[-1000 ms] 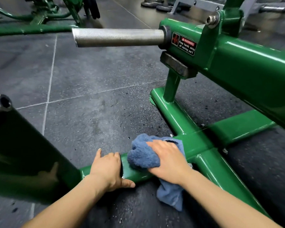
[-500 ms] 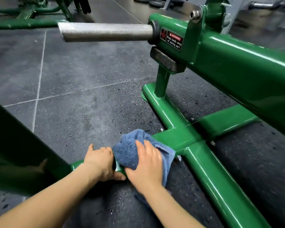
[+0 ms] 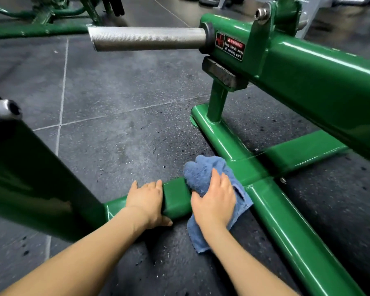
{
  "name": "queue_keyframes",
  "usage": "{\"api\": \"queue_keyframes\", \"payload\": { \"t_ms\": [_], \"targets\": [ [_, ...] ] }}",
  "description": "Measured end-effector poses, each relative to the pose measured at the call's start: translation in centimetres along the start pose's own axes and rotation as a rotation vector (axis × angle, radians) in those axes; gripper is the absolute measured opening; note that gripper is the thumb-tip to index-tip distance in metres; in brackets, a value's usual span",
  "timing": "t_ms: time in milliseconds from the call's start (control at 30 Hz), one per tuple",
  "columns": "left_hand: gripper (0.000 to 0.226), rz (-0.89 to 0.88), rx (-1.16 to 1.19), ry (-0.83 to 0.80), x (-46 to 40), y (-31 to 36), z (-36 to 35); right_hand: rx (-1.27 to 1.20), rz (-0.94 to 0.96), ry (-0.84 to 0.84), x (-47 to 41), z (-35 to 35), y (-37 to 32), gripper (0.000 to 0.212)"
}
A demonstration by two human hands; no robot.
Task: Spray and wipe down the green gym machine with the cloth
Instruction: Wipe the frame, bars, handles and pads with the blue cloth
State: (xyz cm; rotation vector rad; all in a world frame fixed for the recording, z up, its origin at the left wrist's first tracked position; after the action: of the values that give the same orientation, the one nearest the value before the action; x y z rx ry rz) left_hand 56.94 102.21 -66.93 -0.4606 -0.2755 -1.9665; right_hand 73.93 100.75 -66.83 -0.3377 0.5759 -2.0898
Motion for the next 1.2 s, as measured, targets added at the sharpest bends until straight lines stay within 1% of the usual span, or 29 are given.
{"api": "queue_keyframes", "payload": {
  "t_ms": [67,133,200,267,333,367,400,467,567,633,733,800,833,900,967,1067,1100,1133,1200],
  "targets": [
    [0.119,-0.045,0.027,0.037,-0.2,0.3,0.0,0.009,0.112,0.024,2.6,-0.7,-0.9,0.079],
    [0.101,-0.084,0.01,0.078,0.3,0.2,-0.2,0.013,0.242,0.03,5.4,-1.4,-2.3,0.076],
    [0.088,-0.05,-0.06,0.11,1.1,-0.2,-0.4,0.031,0.333,-0.02,6.9,-1.9,-2.5,0.075],
    [0.092,0.02,-0.13,0.09,2.0,-0.6,-0.6,0.081,0.487,-0.053,7.0,-2.2,-1.8,0.079],
    [0.104,0.051,-0.17,0.065,2.9,-0.9,-0.6,0.119,0.705,-0.049,5.9,-1.7,-1.0,0.081],
    [0.109,0.064,-0.176,0.057,3.3,-1.3,-0.6,0.123,0.783,-0.065,5.1,-1.4,-1.0,0.081],
    [0.113,0.07,-0.176,0.054,3.4,-1.3,-0.5,0.13,0.812,-0.082,4.0,-0.9,-0.7,0.08],
    [0.117,0.096,-0.17,0.038,3.7,-2.2,-0.6,0.128,0.776,-0.127,2.2,-0.6,-1.6,0.073],
    [0.119,0.131,-0.163,-0.005,3.9,-3.3,-0.7,0.23,0.573,-0.183,0.2,-1.7,-4.6,0.057],
    [0.114,0.136,-0.163,-0.051,4.0,-3.7,-0.8,0.311,0.459,-0.263,-0.7,-2.7,-6.9,0.049],
    [0.102,0.13,-0.138,-0.108,4.3,-3.8,-0.9,0.407,0.475,-0.471,-0.3,-4.8,-10.3,0.053],
    [0.096,0.122,-0.133,-0.126,4.2,-3.7,-0.9,0.422,0.535,-0.551,1.4,-5.8,-12.0,0.053],
    [0.09,0.117,-0.134,-0.128,4.2,-3.6,-0.9,0.407,0.584,-0.549,2.6,-6.2,-12.5,0.051],
    [0.082,0.113,-0.129,-0.121,4.2,-3.6,-1.1,0.333,0.678,-0.484,4.4,-6.1,-12.7,0.049],
    [0.084,0.129,-0.132,-0.115,4.1,-3.6,-1.6,0.237,0.77,-0.446,4.9,-5.3,-11.8,0.052],
    [0.095,0.189,-0.143,-0.106,4.2,-3.5,-2.3,0.178,0.869,-0.513,3.7,-3.7,-9.7,0.062],
    [0.102,0.218,-0.142,-0.099,4.4,-3.5,-2.5,0.183,0.856,-0.519,2.8,-3.3,-9.1,0.064],
    [0.106,0.245,-0.135,-0.088,4.5,-3.4,-2.6,0.2,0.812,-0.505,1.7,-2.9,-8.7,0.063],
    [0.102,0.267,-0.137,-0.084,4.9,-3.1,-2.9,0.251,0.643,-0.468,-0.7,-2.6,-8.5,0.05]
  ]
}}
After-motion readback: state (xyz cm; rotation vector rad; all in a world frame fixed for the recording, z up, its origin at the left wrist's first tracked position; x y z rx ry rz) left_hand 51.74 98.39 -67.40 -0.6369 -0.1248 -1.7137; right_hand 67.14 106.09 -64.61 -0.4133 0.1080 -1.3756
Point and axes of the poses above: each hand's wrist, its own x-axis away from the middle knuckle, its own z-axis out of the back of the hand, y = z × x, the point moved 7 cm from there along -x, towards the middle knuckle, and after that the axes turned 12 degrees about -z, right-handed, at the moved point
